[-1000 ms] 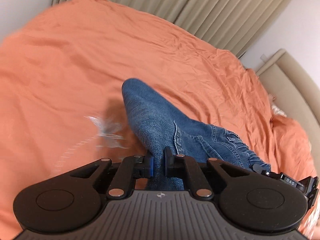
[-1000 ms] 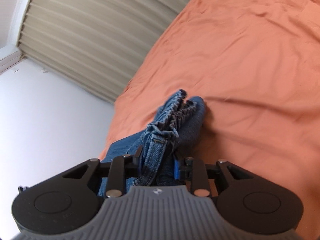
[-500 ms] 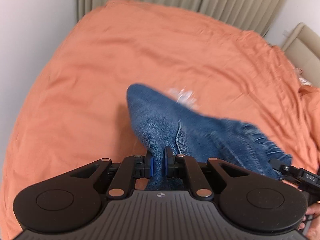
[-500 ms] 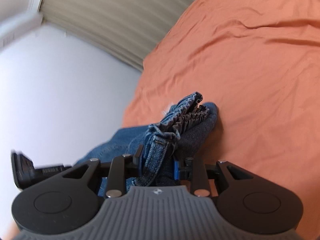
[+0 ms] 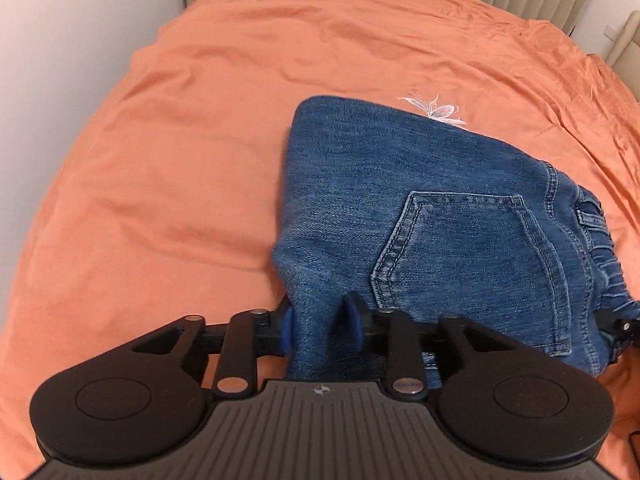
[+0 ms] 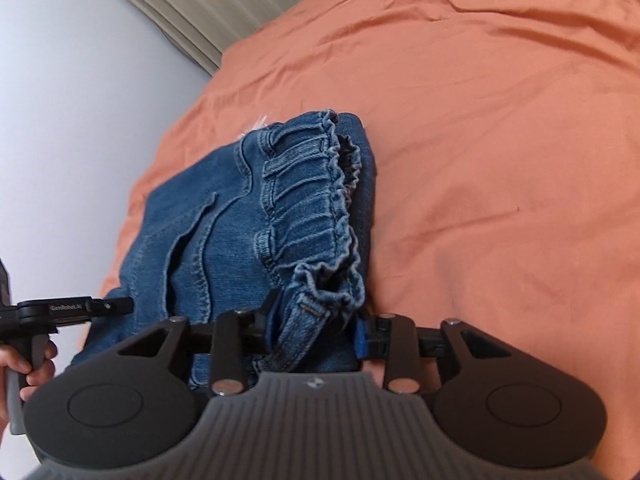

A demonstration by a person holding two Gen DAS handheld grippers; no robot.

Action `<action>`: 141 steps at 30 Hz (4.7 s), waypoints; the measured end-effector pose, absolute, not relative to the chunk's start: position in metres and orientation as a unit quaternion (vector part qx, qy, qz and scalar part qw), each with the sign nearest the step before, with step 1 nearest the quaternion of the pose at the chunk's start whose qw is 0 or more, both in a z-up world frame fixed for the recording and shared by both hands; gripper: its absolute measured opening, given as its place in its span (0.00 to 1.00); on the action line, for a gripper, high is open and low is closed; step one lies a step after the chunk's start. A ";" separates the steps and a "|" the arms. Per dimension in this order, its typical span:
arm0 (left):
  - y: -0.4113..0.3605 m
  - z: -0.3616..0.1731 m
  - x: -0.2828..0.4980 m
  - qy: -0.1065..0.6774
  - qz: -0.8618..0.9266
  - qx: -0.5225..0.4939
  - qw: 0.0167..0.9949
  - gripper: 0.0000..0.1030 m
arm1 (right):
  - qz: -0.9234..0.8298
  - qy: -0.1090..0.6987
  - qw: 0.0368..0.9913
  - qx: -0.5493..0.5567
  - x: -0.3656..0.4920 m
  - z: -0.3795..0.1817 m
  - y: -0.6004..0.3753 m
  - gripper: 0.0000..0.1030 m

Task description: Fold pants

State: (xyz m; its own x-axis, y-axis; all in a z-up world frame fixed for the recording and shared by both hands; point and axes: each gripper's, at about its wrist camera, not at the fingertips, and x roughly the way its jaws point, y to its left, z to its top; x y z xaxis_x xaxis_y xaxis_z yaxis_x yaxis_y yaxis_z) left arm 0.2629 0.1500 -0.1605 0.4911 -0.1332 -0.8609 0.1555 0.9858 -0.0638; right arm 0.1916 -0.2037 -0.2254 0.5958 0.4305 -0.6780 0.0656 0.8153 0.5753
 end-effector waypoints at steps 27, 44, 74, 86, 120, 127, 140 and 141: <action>0.146 0.059 0.080 0.362 0.012 0.158 0.919 0.65 | 0.137 0.230 0.960 0.082 0.070 -0.063 -0.179 0.81; 0.069 -0.079 0.016 0.335 0.054 0.067 0.938 0.72 | 0.081 0.227 0.970 -0.020 0.000 -0.081 -0.159 0.92; 0.043 -0.100 0.014 0.386 0.038 0.054 0.920 0.77 | 0.111 0.291 0.950 -0.007 -0.004 -0.107 -0.139 0.92; 0.041 -0.099 0.012 0.389 0.038 0.050 0.919 0.77 | 0.107 0.297 0.949 -0.004 -0.005 -0.109 -0.142 0.92; 0.034 -0.097 0.012 0.384 0.027 0.049 0.922 0.77 | 0.097 0.310 0.946 0.003 -0.003 -0.109 -0.144 0.92; 0.034 -0.096 0.011 0.378 0.030 0.059 0.923 0.77 | 0.096 0.311 0.945 0.004 -0.002 -0.110 -0.145 0.91; 0.033 -0.096 0.012 0.377 0.028 0.065 0.924 0.77 | 0.098 0.310 0.946 0.002 -0.002 -0.108 -0.144 0.91; 0.033 -0.096 0.011 0.377 0.027 0.065 0.924 0.77 | 0.097 0.310 0.946 0.002 -0.002 -0.108 -0.143 0.92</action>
